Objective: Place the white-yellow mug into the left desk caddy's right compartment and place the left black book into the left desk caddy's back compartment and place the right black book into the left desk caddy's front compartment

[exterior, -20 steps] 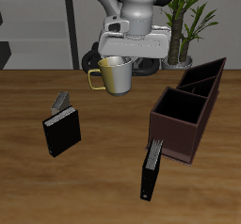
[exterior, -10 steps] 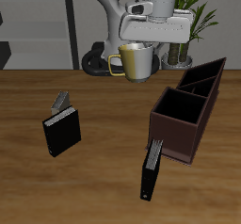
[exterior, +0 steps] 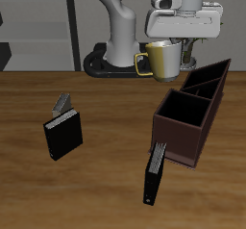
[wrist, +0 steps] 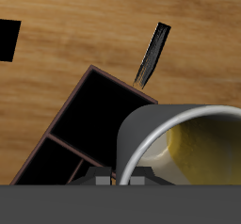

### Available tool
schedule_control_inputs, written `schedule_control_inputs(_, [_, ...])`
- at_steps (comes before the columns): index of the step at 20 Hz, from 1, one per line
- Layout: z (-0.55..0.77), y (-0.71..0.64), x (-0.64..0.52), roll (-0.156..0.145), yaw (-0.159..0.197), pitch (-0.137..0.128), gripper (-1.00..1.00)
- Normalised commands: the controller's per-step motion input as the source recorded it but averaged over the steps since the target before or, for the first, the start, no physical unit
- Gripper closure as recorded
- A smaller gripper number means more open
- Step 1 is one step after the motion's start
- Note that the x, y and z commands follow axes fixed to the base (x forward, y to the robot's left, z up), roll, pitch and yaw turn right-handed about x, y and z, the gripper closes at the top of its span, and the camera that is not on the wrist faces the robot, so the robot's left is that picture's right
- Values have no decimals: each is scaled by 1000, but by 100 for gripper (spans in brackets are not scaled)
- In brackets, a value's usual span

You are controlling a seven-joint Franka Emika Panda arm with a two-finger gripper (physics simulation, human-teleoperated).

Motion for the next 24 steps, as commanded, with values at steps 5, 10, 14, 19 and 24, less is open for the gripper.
schedule_control_inputs(5, [-78,387,123,30,55,8,100])
schedule_control_inputs(10, [-224,335,163,12,-12,47,100])
schedule_control_inputs(14, [-365,305,141,34,61,42,100])
schedule_control_inputs(19, [-281,143,52,7,75,39,100])
schedule_control_inputs(24, [-451,-23,25,-7,137,64,100])
